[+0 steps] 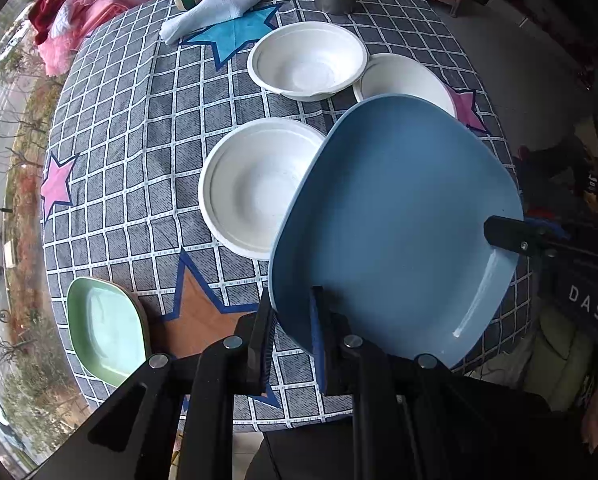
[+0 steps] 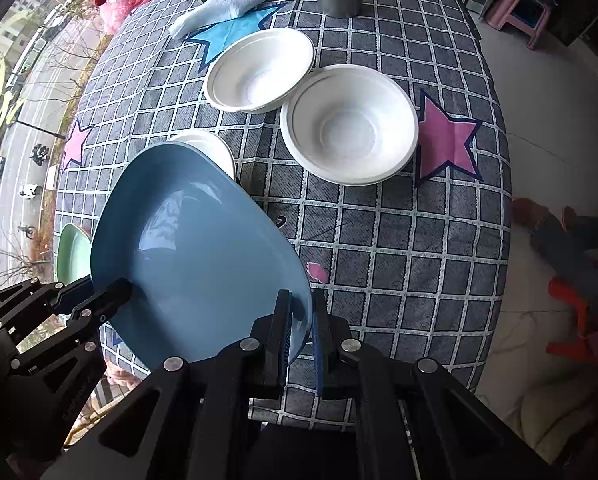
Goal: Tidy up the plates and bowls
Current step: 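Lift the blue plate off the cloth with both grippers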
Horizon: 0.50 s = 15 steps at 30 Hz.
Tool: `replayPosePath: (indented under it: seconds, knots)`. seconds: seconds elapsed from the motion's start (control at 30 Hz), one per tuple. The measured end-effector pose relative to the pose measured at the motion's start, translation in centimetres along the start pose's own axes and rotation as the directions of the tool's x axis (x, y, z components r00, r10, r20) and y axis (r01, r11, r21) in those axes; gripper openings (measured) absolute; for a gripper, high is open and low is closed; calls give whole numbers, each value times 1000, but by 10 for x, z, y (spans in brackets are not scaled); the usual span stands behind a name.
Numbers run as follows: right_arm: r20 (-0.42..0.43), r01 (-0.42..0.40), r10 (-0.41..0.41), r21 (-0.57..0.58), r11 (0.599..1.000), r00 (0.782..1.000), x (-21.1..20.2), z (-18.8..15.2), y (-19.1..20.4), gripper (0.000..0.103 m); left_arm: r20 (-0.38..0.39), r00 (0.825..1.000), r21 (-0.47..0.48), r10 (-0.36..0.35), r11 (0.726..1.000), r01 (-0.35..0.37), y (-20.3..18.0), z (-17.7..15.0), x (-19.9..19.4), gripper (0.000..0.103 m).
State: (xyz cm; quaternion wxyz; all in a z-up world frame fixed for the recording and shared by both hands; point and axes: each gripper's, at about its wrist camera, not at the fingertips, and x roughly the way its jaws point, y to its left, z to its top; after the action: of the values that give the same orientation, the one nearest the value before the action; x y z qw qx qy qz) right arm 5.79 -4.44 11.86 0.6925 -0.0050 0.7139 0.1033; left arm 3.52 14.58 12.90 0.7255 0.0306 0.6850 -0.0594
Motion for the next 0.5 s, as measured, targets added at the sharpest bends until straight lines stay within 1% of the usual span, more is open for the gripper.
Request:
replayPosePath:
  seconds: [0.4,0.5]
  knots:
    - [-20,-10,9,-57,998,1000,5,3,12,11,-19,1000,-47,15,999,-16,9,-8,1,17]
    - [-11,-14,14,-61,998,1000,4,5,15,11,-13,1000,-56,14,998,-15,13,-8,0,17]
